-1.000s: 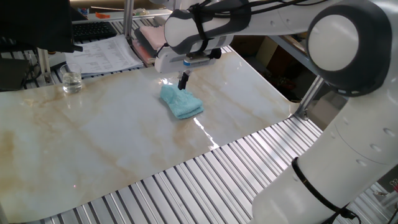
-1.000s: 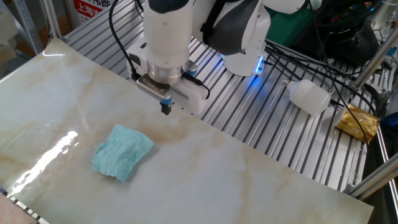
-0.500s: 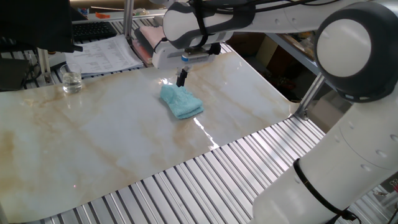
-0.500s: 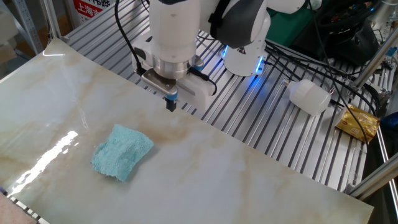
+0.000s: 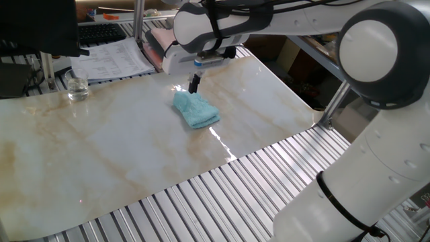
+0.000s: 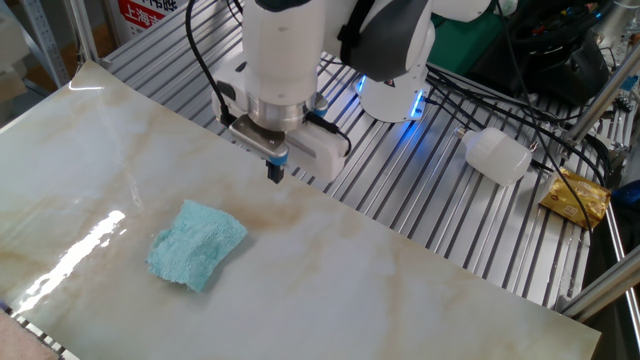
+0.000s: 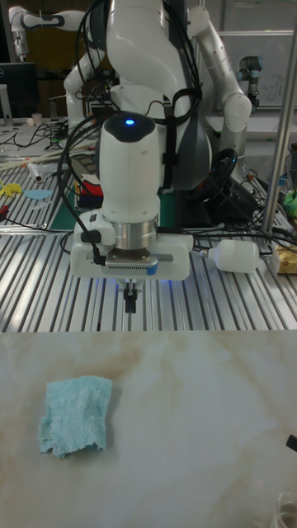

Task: Clean the tabletop with a sponge

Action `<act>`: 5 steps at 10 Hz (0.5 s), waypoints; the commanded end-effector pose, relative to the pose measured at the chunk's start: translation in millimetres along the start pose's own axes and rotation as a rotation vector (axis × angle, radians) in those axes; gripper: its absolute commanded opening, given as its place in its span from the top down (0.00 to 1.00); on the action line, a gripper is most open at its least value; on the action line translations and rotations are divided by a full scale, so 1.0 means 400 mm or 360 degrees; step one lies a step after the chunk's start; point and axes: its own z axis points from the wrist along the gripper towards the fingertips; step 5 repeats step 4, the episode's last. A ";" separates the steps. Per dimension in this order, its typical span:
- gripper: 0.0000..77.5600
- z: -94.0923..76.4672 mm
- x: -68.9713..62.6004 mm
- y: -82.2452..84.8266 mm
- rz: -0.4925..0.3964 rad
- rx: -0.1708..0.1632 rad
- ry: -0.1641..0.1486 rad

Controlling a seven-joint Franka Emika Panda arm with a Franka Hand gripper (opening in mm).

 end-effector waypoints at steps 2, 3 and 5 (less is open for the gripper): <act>0.99 0.000 -0.007 0.004 -0.0045 0.0004 -0.0010; 0.99 0.000 -0.007 0.004 -0.0045 0.0004 -0.0010; 0.99 0.001 -0.008 0.005 -0.0056 0.0012 -0.0015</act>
